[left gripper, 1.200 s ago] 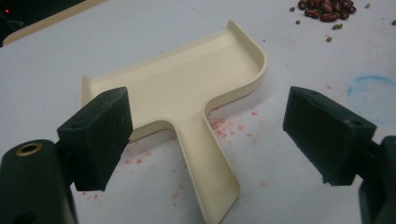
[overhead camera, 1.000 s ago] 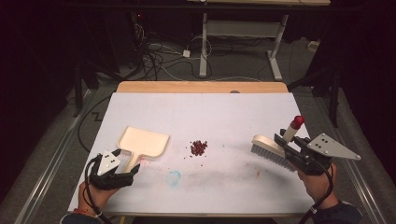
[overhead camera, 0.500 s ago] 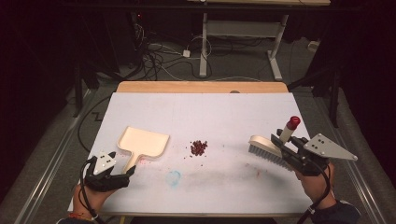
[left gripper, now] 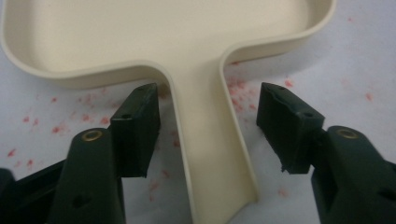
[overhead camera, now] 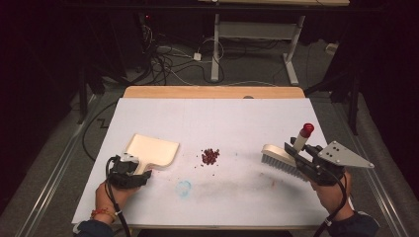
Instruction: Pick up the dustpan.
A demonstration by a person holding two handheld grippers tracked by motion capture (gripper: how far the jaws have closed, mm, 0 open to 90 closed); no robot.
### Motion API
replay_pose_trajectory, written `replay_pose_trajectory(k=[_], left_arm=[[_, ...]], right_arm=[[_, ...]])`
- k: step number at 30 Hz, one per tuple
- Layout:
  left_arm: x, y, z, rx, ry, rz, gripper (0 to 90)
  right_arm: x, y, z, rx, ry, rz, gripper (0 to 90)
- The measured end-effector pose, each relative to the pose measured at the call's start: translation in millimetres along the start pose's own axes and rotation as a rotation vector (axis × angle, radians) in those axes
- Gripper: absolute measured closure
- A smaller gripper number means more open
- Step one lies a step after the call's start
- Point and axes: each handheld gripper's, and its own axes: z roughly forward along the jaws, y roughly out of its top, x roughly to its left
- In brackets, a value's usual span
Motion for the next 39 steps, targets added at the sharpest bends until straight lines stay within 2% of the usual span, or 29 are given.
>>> replay_pose_trajectory(k=[2, 8, 9, 11, 14, 16, 17, 24, 27, 32, 39], left_arm=[[2.7, 3.0, 1.3, -0.004, 0.001, -0.006, 49.1], [8.6, 7.7, 3.7, 0.004, -0.001, -0.018, 63.1], [10.3, 10.0, 4.5, 0.011, -0.007, 0.001, 63.2], [11.1, 10.8, 4.5, 0.013, -0.013, 0.003, 63.6], [15.8, 11.9, 2.5, 0.004, -0.043, 0.005, 63.8], [18.3, 11.7, 0.7, -0.006, -0.046, -0.002, 63.9], [18.5, 12.1, -0.1, -0.006, -0.039, 0.009, 63.9], [17.0, 13.3, -8.2, -0.022, -0.035, 0.046, 64.0], [14.6, 11.5, -12.2, -0.025, -0.047, 0.066, 64.0], [14.3, 9.0, -17.1, -0.03, -0.057, 0.07, 64.0], [10.1, 5.2, -32.3, -0.046, -0.067, 0.087, 64.1]], right_arm=[[0.1, 0.4, 0.4, 0.0, 0.003, -0.006, 70.2], [1.1, 0.5, 0.9, 0.004, 0.007, -0.009, 70.2], [1.0, 0.0, 2.0, 0.004, 0.011, -0.016, 70.2], [1.7, -0.9, 3.7, 0.012, 0.013, -0.018, 70.2], [2.6, -1.6, 5.8, 0.023, 0.021, -0.027, 70.2], [2.5, -1.7, 6.2, 0.025, 0.024, -0.025, 70.2], [2.5, -1.7, 6.2, 0.025, 0.024, -0.025, 70.2], [-1.9, -1.0, 7.6, 0.022, 0.019, -0.011, 70.2], [-2.5, -1.2, 10.8, 0.025, 0.021, -0.001, 70.2], [-2.8, -2.0, 16.6, 0.028, 0.035, -0.003, 70.3], [-2.8, -0.5, 22.1, 0.033, 0.037, -0.013, 70.3]])
